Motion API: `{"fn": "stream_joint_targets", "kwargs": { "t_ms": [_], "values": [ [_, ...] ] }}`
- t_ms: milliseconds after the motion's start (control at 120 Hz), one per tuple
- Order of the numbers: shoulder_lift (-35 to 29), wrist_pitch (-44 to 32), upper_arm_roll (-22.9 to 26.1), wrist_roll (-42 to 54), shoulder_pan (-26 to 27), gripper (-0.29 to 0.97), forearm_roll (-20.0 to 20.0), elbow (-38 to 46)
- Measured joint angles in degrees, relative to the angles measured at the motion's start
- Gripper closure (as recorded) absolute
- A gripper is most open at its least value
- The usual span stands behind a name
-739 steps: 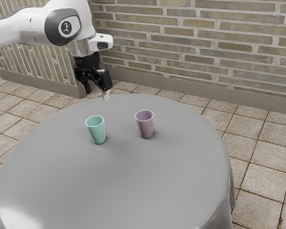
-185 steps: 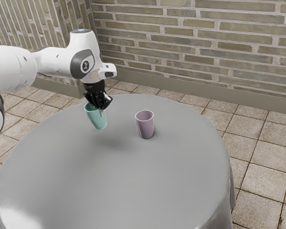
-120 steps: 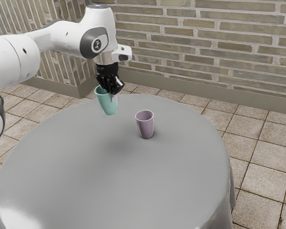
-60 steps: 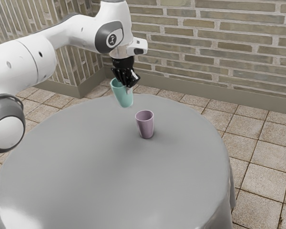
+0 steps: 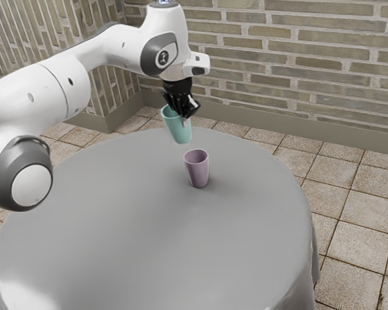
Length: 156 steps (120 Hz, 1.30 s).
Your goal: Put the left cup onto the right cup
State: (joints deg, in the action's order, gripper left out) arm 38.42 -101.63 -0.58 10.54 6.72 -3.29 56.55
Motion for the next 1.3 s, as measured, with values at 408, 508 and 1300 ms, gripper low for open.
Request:
{"fn": "stream_joint_targets", "kwargs": {
  "t_ms": [408,508,1300],
  "values": [
    [3.4,-2.6,0.1,0.0,0.9,0.79,0.0,-0.9],
    [4.1,-3.2,0.0,0.0,1.1,0.79,0.0,-1.6],
    [5.1,-2.8,0.5,0.0,1.9,0.79,-0.2,-1.7]
  ]
}}
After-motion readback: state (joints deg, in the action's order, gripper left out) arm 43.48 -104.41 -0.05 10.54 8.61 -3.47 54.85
